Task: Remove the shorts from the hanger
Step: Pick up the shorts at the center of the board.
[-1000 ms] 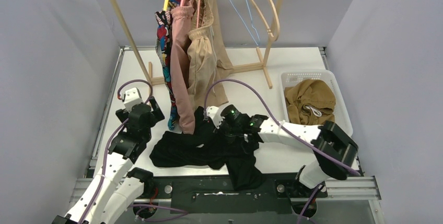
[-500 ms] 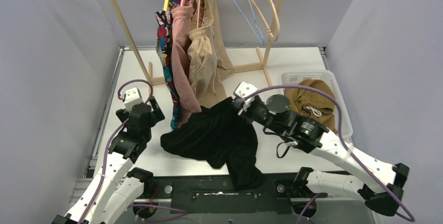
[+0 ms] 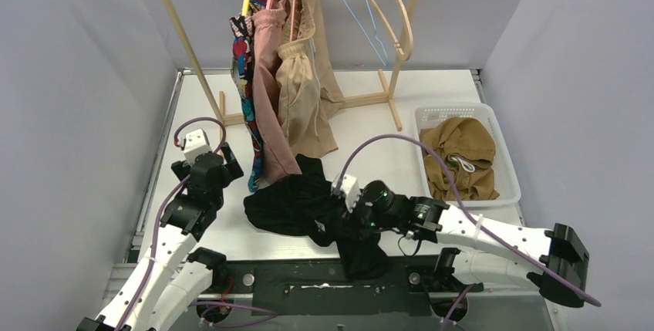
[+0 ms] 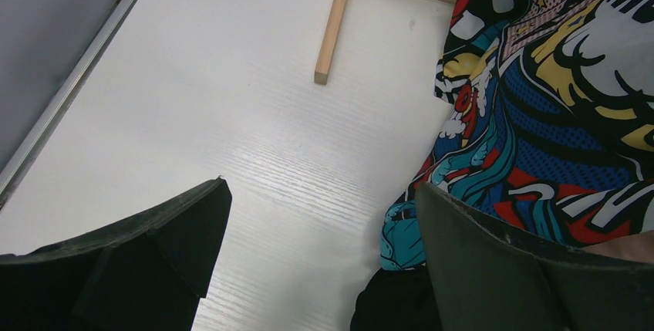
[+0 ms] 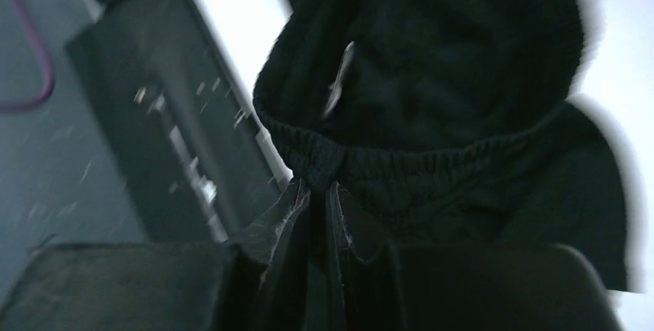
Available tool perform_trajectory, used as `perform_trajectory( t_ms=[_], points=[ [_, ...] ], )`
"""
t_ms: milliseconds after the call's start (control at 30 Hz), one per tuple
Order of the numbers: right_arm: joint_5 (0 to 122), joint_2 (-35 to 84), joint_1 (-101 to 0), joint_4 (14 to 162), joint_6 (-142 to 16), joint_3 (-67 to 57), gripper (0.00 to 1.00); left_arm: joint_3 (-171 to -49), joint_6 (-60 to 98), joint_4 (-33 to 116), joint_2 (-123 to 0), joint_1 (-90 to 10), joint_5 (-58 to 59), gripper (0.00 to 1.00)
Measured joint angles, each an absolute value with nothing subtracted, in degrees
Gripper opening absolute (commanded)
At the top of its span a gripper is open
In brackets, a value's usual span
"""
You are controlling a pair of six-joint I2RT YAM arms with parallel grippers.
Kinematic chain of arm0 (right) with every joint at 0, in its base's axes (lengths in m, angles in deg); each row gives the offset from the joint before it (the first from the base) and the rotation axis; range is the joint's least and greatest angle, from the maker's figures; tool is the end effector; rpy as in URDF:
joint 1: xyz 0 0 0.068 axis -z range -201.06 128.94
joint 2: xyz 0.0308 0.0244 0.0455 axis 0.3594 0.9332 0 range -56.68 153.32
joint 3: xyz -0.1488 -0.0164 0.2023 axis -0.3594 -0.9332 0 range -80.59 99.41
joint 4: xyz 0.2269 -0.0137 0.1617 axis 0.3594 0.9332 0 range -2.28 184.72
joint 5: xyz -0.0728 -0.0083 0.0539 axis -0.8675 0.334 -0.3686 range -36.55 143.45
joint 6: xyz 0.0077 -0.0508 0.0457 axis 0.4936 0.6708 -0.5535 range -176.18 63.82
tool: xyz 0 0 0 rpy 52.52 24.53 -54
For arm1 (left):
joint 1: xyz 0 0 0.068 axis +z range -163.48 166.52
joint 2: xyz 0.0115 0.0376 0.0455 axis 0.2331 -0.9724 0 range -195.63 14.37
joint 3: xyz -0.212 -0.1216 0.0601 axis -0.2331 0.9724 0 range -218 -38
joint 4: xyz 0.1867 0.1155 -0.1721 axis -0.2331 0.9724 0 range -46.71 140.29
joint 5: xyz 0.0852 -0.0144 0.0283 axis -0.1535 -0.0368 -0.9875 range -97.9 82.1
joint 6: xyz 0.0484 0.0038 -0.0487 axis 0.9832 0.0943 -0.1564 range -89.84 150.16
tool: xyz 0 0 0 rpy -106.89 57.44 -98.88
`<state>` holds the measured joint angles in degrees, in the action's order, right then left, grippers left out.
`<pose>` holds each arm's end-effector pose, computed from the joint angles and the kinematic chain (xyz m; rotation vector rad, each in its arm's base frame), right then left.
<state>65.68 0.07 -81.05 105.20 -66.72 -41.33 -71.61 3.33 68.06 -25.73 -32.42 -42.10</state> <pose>0.1209 0.2326 0.2204 -1.0864 2.0507 0.8998 0.2050 -0.0373 0.2370 -0.4800 1.9589 0.1282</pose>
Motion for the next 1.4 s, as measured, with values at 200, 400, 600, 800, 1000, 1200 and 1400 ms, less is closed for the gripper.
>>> perform_trajectory(
  t_ms=[200,400,600,800,1000,1200,1400],
  points=[
    [70.9,4.1,-87.2,112.1,-72.7,-41.6,0.6,-71.6,3.3,68.0,-26.1,-32.4,-41.8,0.91],
    [61.2,4.8,-87.1,115.5,-73.0,-34.7,0.88,-71.6,3.3,68.0,-26.0,-32.4,-41.8,0.91],
    [46.1,11.2,-86.2,115.9,-74.9,-27.9,0.88,-71.6,3.4,68.0,-25.9,-32.4,-41.8,0.91],
    [44.5,23.1,-77.8,115.2,-80.6,-24.6,0.85,-71.6,3.3,68.0,-25.9,-32.4,-41.9,0.91],
    [49.4,31.3,-77.1,113.8,-81.3,-24.2,0.49,-71.6,3.3,68.0,-25.9,-32.4,-41.8,0.91],
    [54.4,36.0,-79.3,112.8,-79.6,-20.7,0.05,-71.6,3.3,68.0,-25.9,-32.4,-41.8,0.91],
    [56.3,34.9,-84.3,111.4,-77.3,-19.5,0.19,-71.6,3.3,68.0,-25.6,-32.4,-41.8,0.91]
  ],
)
